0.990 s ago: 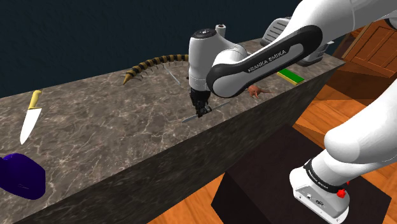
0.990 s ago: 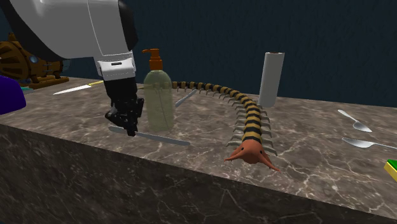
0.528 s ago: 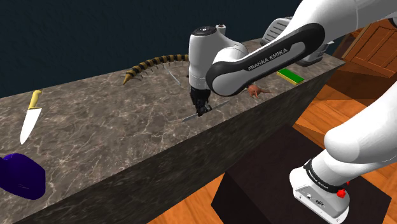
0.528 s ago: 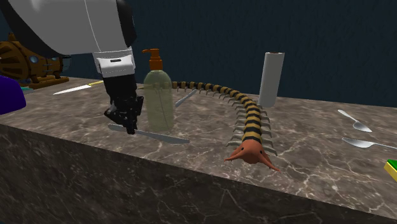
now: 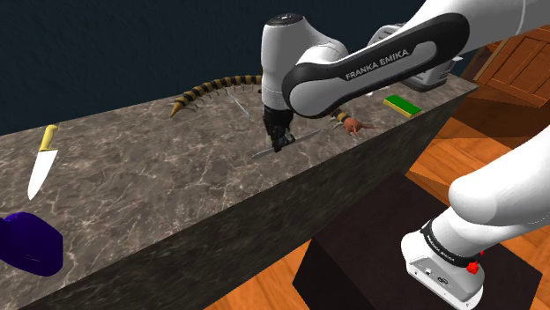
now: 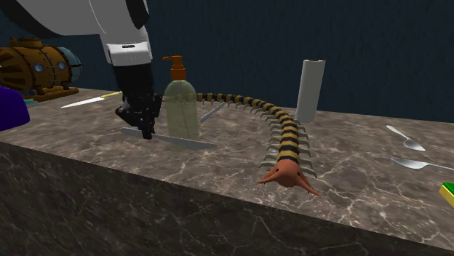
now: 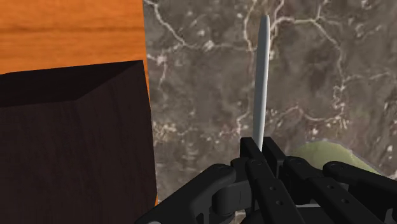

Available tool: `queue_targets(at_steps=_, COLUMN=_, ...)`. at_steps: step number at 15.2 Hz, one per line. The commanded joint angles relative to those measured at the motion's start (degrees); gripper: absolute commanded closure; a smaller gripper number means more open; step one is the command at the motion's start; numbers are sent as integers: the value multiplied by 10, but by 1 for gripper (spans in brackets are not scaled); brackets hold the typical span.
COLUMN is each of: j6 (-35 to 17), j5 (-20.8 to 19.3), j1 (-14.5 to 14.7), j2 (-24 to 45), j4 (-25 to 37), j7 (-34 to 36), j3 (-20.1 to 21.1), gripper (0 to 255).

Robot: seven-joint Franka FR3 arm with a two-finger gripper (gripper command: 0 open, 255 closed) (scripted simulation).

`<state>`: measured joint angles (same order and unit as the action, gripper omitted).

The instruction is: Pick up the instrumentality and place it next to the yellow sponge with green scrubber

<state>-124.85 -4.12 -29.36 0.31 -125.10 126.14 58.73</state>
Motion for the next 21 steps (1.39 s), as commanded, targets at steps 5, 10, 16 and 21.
queue_targets(at_steps=5, j6=45, j5=45, j1=-2, j2=-43, j4=23, j7=-35, j3=-7, gripper=255)
queue_targets(at_steps=10, j6=81, j5=66, j1=0, j2=-67, j4=46, j7=-53, j3=-15, gripper=255)
queue_targets(at_steps=16, j6=75, j5=85, j1=-29, j2=-93, j4=22, j7=-153, j3=-76, gripper=255)
queue_targets(at_steps=21, j6=70, j5=78, j1=-58, j2=-89, j4=20, j7=-220, j3=-118, gripper=255)
